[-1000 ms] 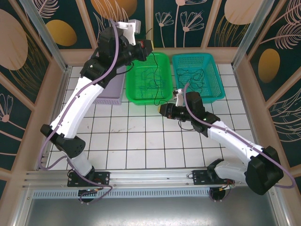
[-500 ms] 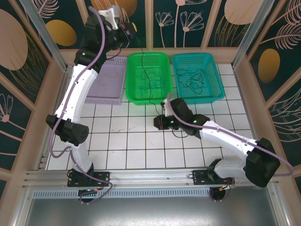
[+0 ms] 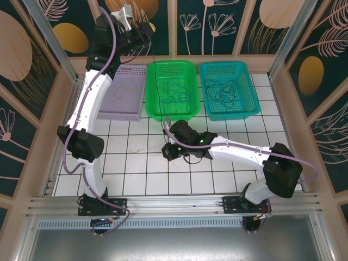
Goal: Untangle the cables
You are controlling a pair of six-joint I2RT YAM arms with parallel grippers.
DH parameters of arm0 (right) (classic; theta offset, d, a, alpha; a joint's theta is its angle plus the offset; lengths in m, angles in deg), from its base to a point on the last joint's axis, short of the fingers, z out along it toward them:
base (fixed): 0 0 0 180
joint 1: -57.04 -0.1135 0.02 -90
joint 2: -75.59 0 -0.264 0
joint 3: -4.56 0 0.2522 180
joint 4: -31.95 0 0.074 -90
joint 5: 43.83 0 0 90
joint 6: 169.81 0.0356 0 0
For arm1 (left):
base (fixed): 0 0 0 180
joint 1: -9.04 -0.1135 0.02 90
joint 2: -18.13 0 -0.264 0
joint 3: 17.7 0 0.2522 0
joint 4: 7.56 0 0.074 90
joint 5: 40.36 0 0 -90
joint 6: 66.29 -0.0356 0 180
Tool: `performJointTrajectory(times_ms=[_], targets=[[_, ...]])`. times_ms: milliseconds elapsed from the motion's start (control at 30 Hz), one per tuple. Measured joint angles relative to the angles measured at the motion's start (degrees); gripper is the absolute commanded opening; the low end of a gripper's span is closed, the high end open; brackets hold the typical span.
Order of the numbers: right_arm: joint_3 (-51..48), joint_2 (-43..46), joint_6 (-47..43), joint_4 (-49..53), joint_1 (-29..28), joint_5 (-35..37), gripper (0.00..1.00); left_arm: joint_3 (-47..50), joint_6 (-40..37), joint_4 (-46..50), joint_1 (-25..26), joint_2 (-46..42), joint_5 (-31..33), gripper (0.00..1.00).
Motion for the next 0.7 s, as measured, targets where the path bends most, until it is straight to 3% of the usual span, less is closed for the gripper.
performJointTrajectory(times_ms=[400,467,600,700], targets=[[-4.85,3.23,2.95,-3.98,5.75,-4.57,0.00,-0.15,-0.22,0.76,-1.22,-0.83,-0.24,0.00],[-4.85,2.14,3.56,-3.61,5.75,-4.20,0.00,5.20,-0.07,-0.20,-1.42,-3.67,-0.55,0.00],[-4.92,-1.62,5.16,-1.09,5.75,-1.77,0.00,28.11,0.11,-3.45,-1.86,-16.17,-0.09,0.00],[-5.14,-1.97,6.36,0.70,6.10,0.17,0.00,37.44,1.07,-3.98,-1.90,-22.05,0.13,0.00]])
